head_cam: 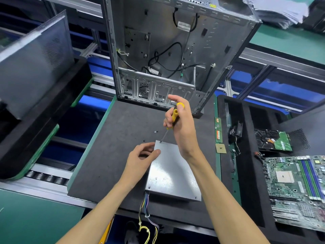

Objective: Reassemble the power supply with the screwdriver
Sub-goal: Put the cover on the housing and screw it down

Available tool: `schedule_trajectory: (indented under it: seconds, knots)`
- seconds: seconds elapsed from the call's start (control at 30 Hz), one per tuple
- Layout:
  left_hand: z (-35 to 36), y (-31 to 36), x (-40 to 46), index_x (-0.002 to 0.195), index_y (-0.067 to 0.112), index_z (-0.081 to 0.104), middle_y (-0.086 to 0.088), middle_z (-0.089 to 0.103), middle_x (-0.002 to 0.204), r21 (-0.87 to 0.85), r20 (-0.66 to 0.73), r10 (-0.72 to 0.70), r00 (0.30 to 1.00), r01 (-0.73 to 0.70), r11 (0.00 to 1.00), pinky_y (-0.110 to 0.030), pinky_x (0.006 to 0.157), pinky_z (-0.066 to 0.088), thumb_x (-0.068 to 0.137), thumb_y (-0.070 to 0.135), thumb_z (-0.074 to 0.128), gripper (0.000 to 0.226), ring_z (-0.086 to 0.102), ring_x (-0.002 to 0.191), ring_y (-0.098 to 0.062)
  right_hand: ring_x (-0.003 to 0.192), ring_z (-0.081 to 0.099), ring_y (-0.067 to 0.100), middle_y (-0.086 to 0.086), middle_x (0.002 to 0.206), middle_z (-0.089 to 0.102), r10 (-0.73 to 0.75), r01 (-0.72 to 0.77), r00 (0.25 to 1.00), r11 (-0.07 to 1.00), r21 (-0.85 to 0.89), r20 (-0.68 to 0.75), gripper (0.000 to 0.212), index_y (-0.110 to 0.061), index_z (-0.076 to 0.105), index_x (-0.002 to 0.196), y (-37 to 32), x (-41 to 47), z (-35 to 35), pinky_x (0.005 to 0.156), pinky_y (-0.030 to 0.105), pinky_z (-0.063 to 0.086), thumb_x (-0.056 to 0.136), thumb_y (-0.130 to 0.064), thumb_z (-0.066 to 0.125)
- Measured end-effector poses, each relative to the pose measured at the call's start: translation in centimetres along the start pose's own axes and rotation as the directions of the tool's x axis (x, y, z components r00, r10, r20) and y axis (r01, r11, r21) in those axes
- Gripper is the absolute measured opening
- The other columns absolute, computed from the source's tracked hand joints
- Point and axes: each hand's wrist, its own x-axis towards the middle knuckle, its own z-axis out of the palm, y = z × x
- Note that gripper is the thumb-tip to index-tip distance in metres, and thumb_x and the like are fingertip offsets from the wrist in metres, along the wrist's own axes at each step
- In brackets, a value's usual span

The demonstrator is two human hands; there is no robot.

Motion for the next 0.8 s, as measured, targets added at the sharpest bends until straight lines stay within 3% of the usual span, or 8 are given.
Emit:
schedule_trajectory:
  seconds: [0.13,0.27,0.37,0.43,0.53,0.63,0.7,0.8]
  knots:
    - [0.2,-0.7,0.2,0.111,0.028,0.074,-0.003,0.071,0.11,-0.036,-0.021,0.018,1.0,-0.018,0.999,-0.02,0.084,0.054,0.079,0.041,0.082,0.035,0.067,0.095,-0.016,0.069,0.049,0.016,-0.004,0.076,0.055,0.028,-0.028,1.0,0.999,0.02,0.014,0.032,-0.021,0.063,0.106,-0.2,0.3,0.3,0.069,0.031,0.039,0.103,-0.041,0.037]
    - [0.5,-1.1,0.1,0.109,0.032,0.075,-0.001,0.072,0.107,-0.058,-0.038,0.035,0.999,-0.037,0.998,-0.025,0.085,0.055,0.07,0.055,0.077,0.045,0.066,0.095,-0.018,0.075,0.064,0.021,0.001,0.084,0.067,-0.005,0.005,1.0,1.0,-0.009,0.001,0.012,-0.019,0.054,0.1,-0.6,0.4,0.6,0.062,0.022,0.044,0.102,-0.03,0.05]
    - [0.7,-1.0,0.0,0.104,0.033,0.077,-0.001,0.072,0.107,-0.071,-0.058,0.04,0.998,-0.044,0.997,-0.019,0.082,0.053,0.068,0.053,0.078,0.041,0.066,0.088,-0.011,0.061,0.048,0.016,-0.005,0.069,0.054,-0.005,0.005,1.0,1.0,-0.004,0.003,0.017,-0.019,0.044,0.096,-0.8,0.2,0.9,0.059,0.023,0.039,0.098,-0.028,0.058]
    - [0.7,-0.9,0.1,0.104,0.031,0.076,-0.002,0.072,0.108,-0.071,-0.061,0.035,0.998,-0.039,0.997,-0.018,0.081,0.053,0.071,0.048,0.079,0.037,0.066,0.088,-0.012,0.063,0.038,0.015,-0.004,0.07,0.046,0.007,-0.008,0.999,1.0,0.018,0.034,0.017,-0.018,0.051,0.104,-0.8,0.1,1.1,0.06,0.025,0.034,0.1,-0.034,0.049]
    - [0.6,-0.9,0.1,0.106,0.027,0.076,-0.004,0.072,0.108,-0.084,-0.064,0.024,0.998,-0.029,0.996,-0.017,0.081,0.053,0.082,0.03,0.082,0.025,0.066,0.09,-0.015,0.071,0.047,0.014,-0.006,0.079,0.054,0.029,-0.028,0.999,1.0,-0.012,0.044,0.031,-0.016,0.062,0.112,-0.9,0.0,1.3,0.068,0.028,0.035,0.104,-0.031,0.036]
    - [0.7,-0.9,0.1,0.107,0.025,0.076,-0.004,0.073,0.107,-0.094,-0.068,0.016,0.998,-0.023,0.995,-0.019,0.082,0.054,0.086,0.023,0.08,0.022,0.066,0.092,-0.017,0.076,0.063,0.016,-0.001,0.086,0.067,0.007,-0.006,0.999,0.999,-0.035,0.036,0.015,-0.009,0.055,0.106,-1.1,-0.1,1.4,0.07,0.025,0.047,0.104,-0.022,0.047]
    - [0.7,-0.9,0.1,0.108,0.024,0.075,-0.003,0.073,0.107,-0.095,-0.07,0.013,0.997,-0.019,0.995,-0.02,0.084,0.054,0.086,0.023,0.079,0.023,0.066,0.096,-0.021,0.068,0.056,0.015,-0.002,0.076,0.062,0.007,-0.004,0.999,0.998,-0.066,0.043,0.01,-0.013,0.049,0.104,-1.4,0.0,1.5,0.065,0.021,0.045,0.102,-0.021,0.053]
    - [0.7,-0.9,0.2,0.109,0.024,0.075,-0.002,0.073,0.108,-0.097,-0.071,0.013,0.997,-0.02,0.995,-0.022,0.086,0.055,0.086,0.023,0.079,0.023,0.066,0.098,-0.022,0.07,0.042,0.013,-0.006,0.076,0.049,0.02,-0.016,0.997,0.998,-0.063,0.07,0.021,-0.02,0.057,0.112,-1.2,0.0,1.5,0.066,0.023,0.036,0.104,-0.03,0.041]
